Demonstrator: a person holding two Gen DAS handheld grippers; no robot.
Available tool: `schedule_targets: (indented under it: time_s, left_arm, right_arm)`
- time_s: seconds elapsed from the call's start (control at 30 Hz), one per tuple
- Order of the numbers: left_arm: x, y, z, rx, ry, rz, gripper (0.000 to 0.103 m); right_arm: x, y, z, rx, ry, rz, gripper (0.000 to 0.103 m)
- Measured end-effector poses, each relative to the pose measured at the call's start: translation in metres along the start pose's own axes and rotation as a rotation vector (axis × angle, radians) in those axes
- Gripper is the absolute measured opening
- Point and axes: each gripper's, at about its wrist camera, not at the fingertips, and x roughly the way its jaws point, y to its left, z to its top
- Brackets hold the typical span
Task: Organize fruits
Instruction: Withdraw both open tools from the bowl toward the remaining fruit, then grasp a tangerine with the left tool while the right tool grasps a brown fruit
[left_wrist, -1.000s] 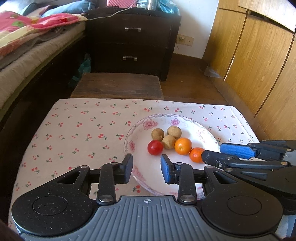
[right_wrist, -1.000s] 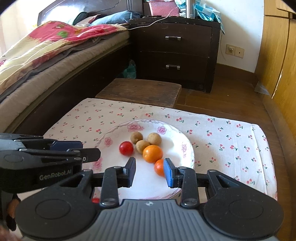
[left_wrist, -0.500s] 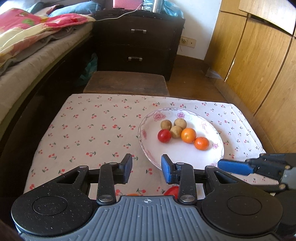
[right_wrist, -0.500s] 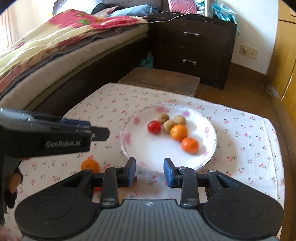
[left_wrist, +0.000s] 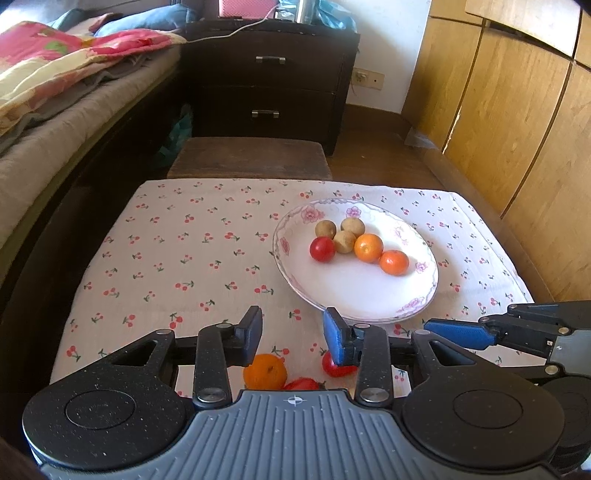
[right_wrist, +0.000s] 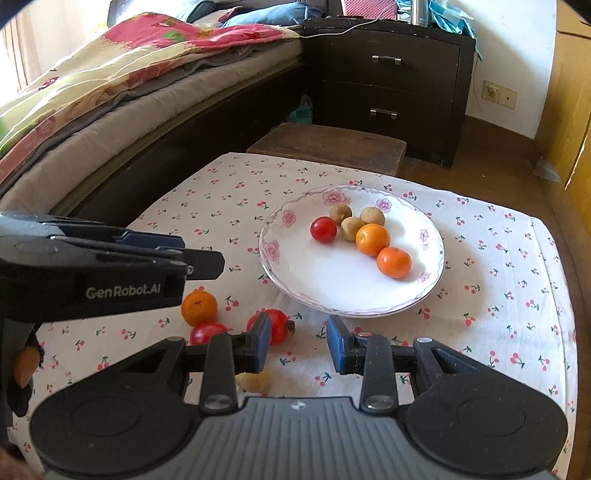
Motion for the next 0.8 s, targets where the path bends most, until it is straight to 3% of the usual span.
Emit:
schedule_targets:
  time_s: [0.8]
  left_arm:
    - [-0.009,0.009,-0.013,0.014,0.008,0.009,0.051]
  right_arm:
    - [0.020,0.014,-0.016,-0.029,0.067,0.022,0.034]
